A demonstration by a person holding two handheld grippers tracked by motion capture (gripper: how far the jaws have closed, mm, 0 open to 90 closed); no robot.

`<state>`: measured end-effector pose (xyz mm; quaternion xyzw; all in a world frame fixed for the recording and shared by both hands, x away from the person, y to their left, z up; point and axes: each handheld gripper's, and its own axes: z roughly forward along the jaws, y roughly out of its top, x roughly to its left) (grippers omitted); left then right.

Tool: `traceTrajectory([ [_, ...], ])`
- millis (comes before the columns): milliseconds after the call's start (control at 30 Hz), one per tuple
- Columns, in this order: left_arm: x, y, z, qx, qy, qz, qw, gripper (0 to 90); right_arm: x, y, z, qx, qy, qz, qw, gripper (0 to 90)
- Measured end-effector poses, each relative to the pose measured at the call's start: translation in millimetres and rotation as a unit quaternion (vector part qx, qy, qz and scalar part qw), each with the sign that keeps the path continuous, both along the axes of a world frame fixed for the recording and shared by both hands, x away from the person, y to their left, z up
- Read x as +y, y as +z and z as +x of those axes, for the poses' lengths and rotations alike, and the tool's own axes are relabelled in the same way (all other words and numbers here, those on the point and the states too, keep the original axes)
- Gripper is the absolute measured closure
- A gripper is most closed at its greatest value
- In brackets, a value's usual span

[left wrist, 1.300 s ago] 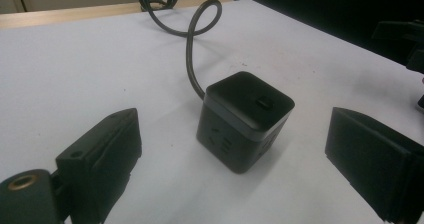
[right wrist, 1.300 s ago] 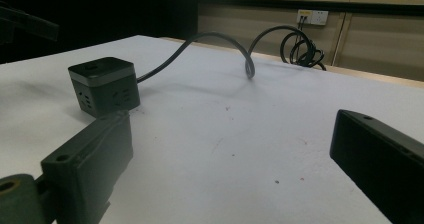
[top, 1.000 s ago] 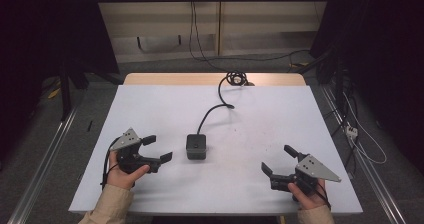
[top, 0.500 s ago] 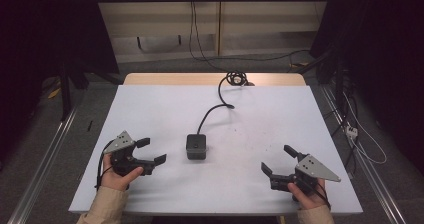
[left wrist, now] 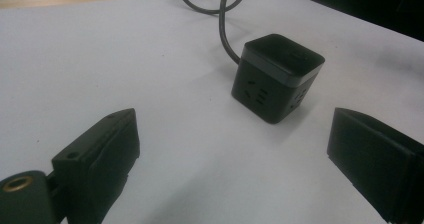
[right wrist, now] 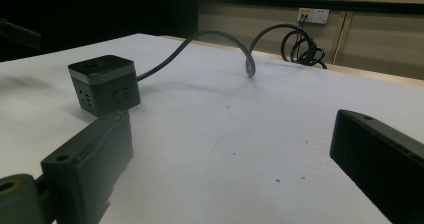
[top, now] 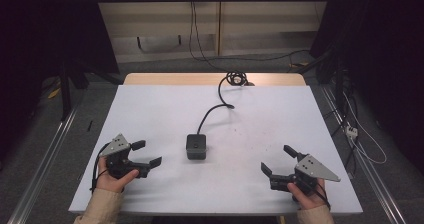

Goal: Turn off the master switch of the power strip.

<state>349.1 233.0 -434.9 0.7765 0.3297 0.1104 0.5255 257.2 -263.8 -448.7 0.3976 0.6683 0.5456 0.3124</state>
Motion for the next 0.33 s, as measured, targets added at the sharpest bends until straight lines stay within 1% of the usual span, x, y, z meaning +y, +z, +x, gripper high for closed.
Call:
traceTrajectory([
  [167,3.5,-1.8,-0.8,0.003,0.003,0.002,1.0,6.5,0.3,-1.2,0.6,0.003,0.001,-0.004,1.0,3.0],
  [233,4.1,-2.1,-0.8,0.001,0.009,0.008,0.9999,6.4,0.4,-1.6,0.6,0.005,0.001,-0.004,1.0,3.0],
  [333,4.9,-2.3,-0.5,0.0,0.011,0.01,0.9999,6.4,0.0,-1.8,0.8,0.006,0.0,-0.006,1.0,3.0],
])
